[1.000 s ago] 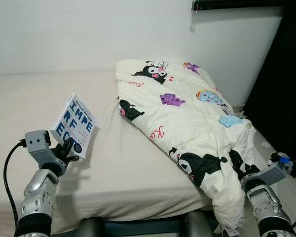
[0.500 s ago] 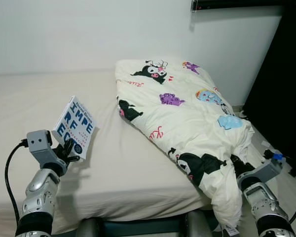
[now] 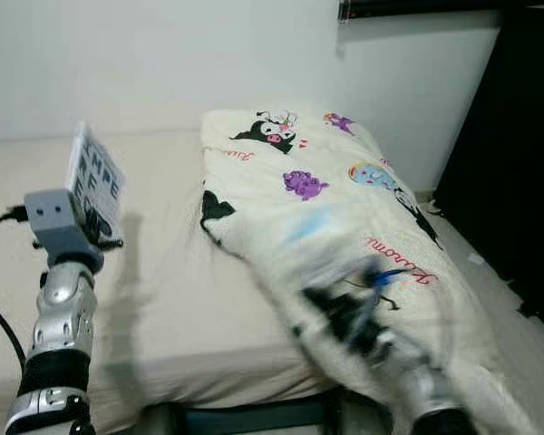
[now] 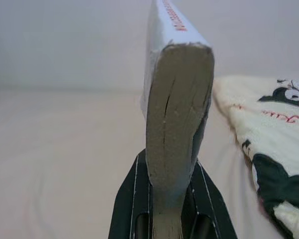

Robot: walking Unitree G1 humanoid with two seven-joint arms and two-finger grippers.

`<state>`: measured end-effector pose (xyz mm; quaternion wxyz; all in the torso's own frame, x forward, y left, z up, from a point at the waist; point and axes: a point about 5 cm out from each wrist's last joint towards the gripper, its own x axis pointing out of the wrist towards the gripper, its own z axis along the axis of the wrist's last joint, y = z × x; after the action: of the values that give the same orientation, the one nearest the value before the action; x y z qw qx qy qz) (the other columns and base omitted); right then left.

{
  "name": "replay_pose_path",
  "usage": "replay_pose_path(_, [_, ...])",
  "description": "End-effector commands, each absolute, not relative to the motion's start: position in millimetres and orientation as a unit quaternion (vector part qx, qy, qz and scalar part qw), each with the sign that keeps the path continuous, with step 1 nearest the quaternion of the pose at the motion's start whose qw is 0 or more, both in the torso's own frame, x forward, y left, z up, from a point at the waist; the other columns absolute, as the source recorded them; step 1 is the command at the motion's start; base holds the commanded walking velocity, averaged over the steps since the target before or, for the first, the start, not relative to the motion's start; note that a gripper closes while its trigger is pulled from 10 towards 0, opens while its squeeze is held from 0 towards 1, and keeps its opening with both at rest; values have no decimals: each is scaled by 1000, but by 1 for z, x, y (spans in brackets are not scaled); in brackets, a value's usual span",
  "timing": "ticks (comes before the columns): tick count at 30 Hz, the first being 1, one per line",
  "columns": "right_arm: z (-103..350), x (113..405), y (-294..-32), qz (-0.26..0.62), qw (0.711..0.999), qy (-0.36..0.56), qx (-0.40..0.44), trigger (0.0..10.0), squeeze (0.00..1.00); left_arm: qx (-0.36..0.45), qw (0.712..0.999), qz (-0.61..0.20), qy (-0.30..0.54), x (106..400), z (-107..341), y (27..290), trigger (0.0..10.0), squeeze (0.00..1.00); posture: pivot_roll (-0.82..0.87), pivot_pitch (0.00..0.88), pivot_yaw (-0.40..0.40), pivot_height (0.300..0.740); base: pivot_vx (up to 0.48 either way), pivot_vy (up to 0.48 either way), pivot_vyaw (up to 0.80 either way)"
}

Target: Clean up the room

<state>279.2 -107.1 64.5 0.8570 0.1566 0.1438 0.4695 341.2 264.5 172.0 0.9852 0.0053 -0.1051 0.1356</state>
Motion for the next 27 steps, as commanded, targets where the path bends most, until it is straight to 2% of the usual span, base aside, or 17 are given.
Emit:
replay_pose_path(1, [57,267,-92,529,822,172,121,0,0,19,982,138,-126,342,182,262,10000,0,34,0,6,520,0,0,0])
replay_pose_path(3, [39,251,-86,570,787,225,73,0,0,17,983,135,-121,343,178,257,10000,0,35,0,3,520,0,0,0])
replay_pose_path(4, [29,245,-87,578,775,252,44,0,0,14,984,134,-116,343,175,256,10000,0,36,0,0,520,0,0,0])
replay_pose_path(5, [29,245,-87,578,775,252,44,0,0,14,984,134,-116,343,175,256,10000,0,36,0,0,520,0,0,0])
replay_pose_path(6, [19,242,-90,572,772,277,14,10000,0,9,985,133,-112,343,172,255,10000,0,36,0,-2,520,0,0,0])
replay_pose_path(10, [5,238,-99,555,768,318,-26,10000,0,4,986,130,-106,343,168,251,10000,0,35,0,-6,520,0,0,0])
replay_pose_path(11, [1,232,-104,558,757,336,-41,10000,0,5,986,129,-104,343,167,249,10000,0,35,0,-7,520,0,0,0])
replay_pose_path(12, [-1,225,-108,568,744,349,-47,10000,82,4,987,128,-101,343,165,247,10000,0,34,0,-7,520,0,0,0])
replay_pose_path(13, [-1,225,-108,568,744,349,-47,10000,82,4,987,128,-101,343,165,247,10000,0,34,0,-7,520,0,0,0])
replay_pose_path(14, [-2,219,-110,578,733,356,-47,10000,259,4,987,127,-98,343,164,245,10000,0,34,0,-7,520,0,0,0])
replay_pose_path(15, [-2,219,-110,578,733,356,-47,10000,259,4,987,127,-98,343,164,245,10000,0,34,0,-7,520,0,0,0])
replay_pose_path(17, [-1,208,-115,601,709,368,-36,10000,945,3,988,125,-93,344,161,243,10000,0,25,0,-4,520,0,0,0])
replay_pose_path(19, [-1,208,-115,601,709,368,-36,10000,945,3,988,125,-93,344,161,243,10000,0,25,0,-4,520,0,0,0])
replay_pose_path(20, [0,201,-117,617,693,374,-25,10000,992,3,988,124,-92,344,160,242,10000,0,25,0,-4,520,0,0,0])
replay_pose_path(22, [5,186,-123,652,651,388,-7,10000,1000,2,989,122,-88,345,159,240,10000,0,21,0,-3,520,0,0,0])
replay_pose_path(27, [5,178,-134,668,623,406,-21,10000,1000,0,989,121,-85,346,157,238,10000,0,11,0,-1,520,0,0,0])
